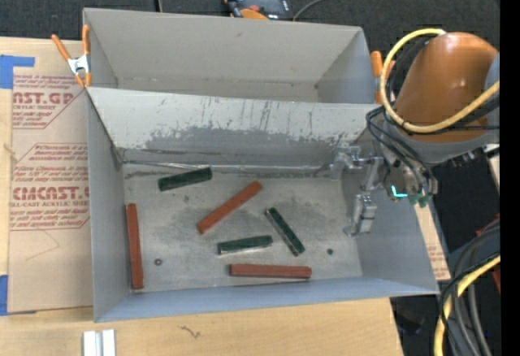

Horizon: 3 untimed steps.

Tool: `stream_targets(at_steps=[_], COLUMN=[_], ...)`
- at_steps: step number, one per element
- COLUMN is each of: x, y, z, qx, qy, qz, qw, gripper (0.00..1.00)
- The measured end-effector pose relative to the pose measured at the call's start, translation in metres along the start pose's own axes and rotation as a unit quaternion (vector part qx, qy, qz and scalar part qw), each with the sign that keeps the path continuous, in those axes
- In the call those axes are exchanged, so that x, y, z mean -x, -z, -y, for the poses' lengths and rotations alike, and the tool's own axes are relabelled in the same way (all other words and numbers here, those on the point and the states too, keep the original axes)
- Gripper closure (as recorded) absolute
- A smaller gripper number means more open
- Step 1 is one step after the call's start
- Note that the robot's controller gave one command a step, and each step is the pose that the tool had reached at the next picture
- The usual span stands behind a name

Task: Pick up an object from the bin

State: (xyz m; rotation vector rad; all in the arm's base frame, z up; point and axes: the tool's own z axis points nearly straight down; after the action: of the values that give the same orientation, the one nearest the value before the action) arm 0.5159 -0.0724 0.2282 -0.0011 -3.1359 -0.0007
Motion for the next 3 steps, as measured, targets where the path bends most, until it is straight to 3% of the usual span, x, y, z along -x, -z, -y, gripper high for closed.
stream_targets(at_steps=[1, 2, 3], x=[-0.033, -0.013, -0.013], y=[-0.112, -0.144, -0.148], z=[0.001, -0.05, -0.129], qx=[0.0, 0.0, 0.001], qy=[0.119, 0.286, 0.295], qz=[-0.0005, 0.0024, 0.0036], qw=[0.9929, 0.9582, 0.9556], gripper=[0.0, 0.0, 0.0])
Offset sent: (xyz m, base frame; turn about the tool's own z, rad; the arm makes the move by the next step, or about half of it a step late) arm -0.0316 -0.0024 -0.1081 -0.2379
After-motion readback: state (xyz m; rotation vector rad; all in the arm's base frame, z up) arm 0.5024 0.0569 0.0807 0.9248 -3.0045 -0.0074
